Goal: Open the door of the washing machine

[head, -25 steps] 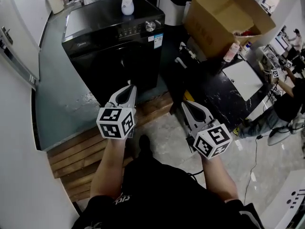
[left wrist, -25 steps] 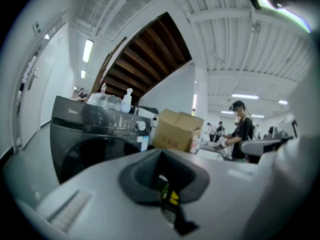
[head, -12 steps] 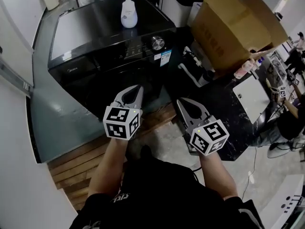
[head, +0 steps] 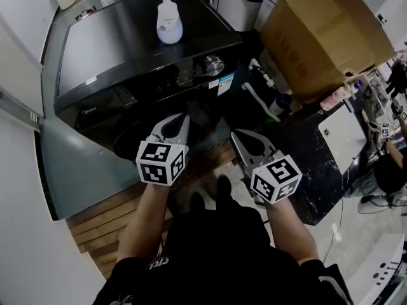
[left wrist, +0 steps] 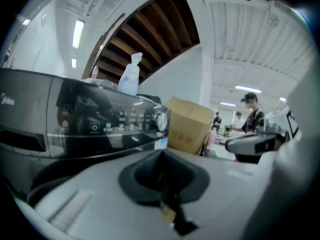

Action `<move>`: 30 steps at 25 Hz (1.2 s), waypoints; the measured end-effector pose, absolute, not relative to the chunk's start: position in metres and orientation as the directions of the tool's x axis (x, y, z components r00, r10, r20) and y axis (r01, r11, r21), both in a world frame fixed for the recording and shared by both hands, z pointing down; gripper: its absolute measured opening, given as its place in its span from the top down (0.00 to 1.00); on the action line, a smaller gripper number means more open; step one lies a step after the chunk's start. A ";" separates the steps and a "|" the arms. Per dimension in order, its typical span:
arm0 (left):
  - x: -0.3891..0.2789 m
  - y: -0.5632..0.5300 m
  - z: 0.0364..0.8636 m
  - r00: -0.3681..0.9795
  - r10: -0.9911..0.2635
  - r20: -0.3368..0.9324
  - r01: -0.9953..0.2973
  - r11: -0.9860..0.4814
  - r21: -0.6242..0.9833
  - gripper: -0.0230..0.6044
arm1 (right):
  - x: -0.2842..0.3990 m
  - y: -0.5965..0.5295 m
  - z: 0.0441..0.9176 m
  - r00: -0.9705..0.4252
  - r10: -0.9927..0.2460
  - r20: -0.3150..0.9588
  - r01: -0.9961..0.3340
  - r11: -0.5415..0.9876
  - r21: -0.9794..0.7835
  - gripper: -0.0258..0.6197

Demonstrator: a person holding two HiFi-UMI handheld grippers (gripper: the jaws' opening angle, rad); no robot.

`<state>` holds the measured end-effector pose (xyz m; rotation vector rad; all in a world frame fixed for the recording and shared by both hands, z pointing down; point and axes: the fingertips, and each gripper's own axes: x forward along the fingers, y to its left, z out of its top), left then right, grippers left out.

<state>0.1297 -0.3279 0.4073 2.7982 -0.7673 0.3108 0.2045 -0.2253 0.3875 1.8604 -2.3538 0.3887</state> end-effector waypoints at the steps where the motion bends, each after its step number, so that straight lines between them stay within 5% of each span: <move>1: 0.132 -0.333 0.407 0.838 -0.479 0.261 -0.526 -0.836 0.153 0.95 | 0.206 -0.232 0.390 -0.252 -0.935 0.251 -0.966 0.226 -0.127 0.97; 11: 0.166 -0.373 0.399 0.804 -0.530 0.269 -0.575 -0.808 0.127 0.95 | 0.236 -0.299 0.404 -0.382 -0.870 0.311 -0.924 0.363 -0.121 0.96; 30: 0.150 -0.394 0.410 0.703 -0.638 0.315 -0.698 -0.704 0.133 0.95 | 0.226 -0.372 0.487 -0.526 -0.628 0.573 -0.769 0.639 -0.006 0.75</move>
